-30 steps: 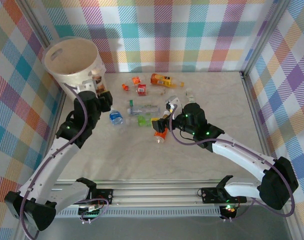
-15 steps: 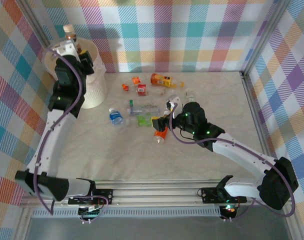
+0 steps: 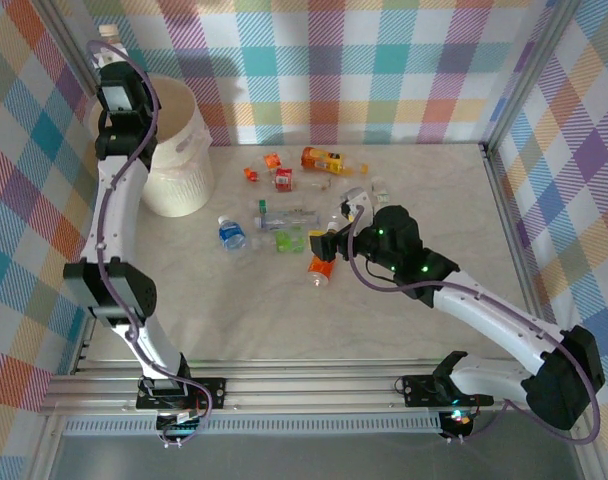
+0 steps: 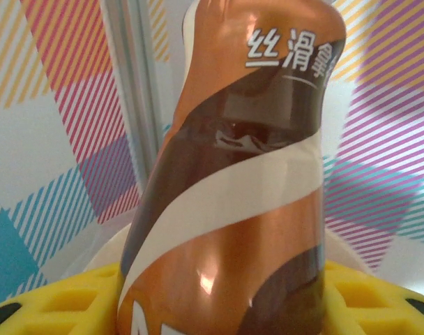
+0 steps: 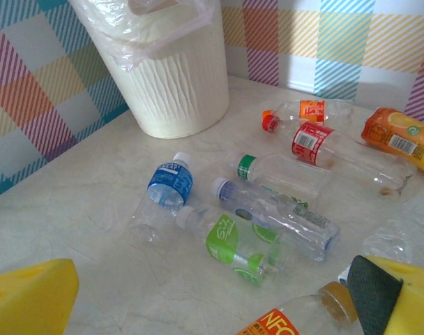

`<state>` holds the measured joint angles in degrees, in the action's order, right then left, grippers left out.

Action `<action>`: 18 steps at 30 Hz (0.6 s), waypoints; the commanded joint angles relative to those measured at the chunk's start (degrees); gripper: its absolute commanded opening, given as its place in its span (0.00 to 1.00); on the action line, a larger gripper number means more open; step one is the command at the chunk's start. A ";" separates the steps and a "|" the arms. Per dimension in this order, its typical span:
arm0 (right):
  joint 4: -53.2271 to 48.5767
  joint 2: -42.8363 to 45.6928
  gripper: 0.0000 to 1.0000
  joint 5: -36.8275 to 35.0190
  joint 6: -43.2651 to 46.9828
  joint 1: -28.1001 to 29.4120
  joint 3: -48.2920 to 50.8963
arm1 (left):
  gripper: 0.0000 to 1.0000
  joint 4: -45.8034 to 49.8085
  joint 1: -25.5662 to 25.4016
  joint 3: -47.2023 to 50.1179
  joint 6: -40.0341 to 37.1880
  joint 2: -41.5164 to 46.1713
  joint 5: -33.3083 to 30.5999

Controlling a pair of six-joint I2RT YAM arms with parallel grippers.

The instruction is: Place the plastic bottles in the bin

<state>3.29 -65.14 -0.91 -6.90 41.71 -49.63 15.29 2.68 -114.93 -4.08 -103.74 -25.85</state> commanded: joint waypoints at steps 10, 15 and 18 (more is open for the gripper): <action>-1.76 2.13 1.00 -2.16 -1.67 0.29 1.11 | 0.46 9.88 5.80 -8.91 1.99 -11.48 -3.67; -1.85 2.64 1.00 -2.60 -1.98 0.29 1.80 | 0.49 13.96 7.21 -13.58 1.03 -15.67 -6.23; -2.04 2.74 1.00 -2.69 -1.98 0.29 2.01 | 0.53 15.78 7.43 -15.79 1.01 -17.70 -7.70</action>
<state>1.32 -63.70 -2.83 -8.19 41.71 -48.29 28.42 9.54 -127.98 -2.79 -119.92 -30.68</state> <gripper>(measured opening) 0.996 0.528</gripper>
